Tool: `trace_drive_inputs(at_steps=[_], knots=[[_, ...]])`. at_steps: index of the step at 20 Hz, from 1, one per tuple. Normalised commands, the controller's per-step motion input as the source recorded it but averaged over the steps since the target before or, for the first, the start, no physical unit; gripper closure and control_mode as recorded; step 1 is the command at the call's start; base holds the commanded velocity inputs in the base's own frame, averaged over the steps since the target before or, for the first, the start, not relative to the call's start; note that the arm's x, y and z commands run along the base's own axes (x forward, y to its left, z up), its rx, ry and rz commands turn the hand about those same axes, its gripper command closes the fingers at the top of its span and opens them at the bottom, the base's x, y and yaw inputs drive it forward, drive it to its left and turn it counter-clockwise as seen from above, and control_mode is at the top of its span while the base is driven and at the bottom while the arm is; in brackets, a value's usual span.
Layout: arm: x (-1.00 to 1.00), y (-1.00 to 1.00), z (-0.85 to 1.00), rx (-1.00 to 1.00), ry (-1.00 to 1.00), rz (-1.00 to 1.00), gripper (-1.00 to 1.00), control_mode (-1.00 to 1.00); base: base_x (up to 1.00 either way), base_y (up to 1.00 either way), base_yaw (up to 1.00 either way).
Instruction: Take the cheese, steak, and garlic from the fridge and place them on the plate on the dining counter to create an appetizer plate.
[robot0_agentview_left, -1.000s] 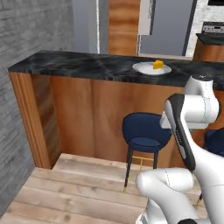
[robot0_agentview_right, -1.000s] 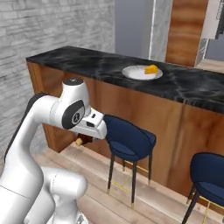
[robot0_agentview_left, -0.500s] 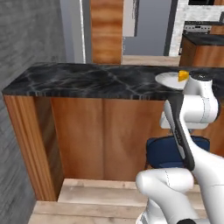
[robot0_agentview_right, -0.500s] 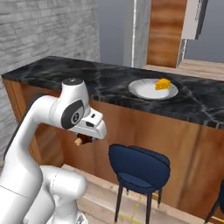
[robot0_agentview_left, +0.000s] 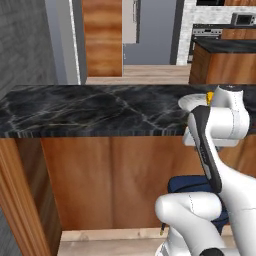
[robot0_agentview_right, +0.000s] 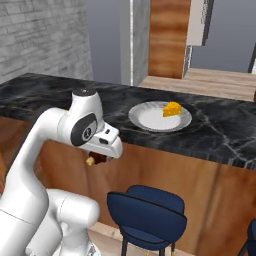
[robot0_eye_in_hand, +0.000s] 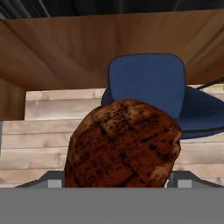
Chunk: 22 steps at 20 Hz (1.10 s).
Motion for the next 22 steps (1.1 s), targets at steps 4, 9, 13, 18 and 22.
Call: trace_drive_inputs(at_steps=[4, 9, 13, 18, 22], knots=[[-0.64, -0.01, 0.63, -0.02, -0.22, -0.03, 1.00, -1.00, 0.00, 0.00, 0.00], [-0.19, -0.05, 0.82, -0.03, -0.20, -0.04, 1.00, -1.00, 0.00, 0.00, 0.00], [0.63, -0.10, 0.59, -0.06, -0.07, -0.02, 1.00, -1.00, 0.00, 0.00, 0.00], [0.96, -0.16, 0.36, -0.09, -0.07, 0.00, 1.00, -1.00, 0.00, 0.00, 0.00], [1.00, -0.29, 0.08, -0.07, -0.02, 0.00, 1.00, -1.00, 0.00, 0.00, 0.00]])
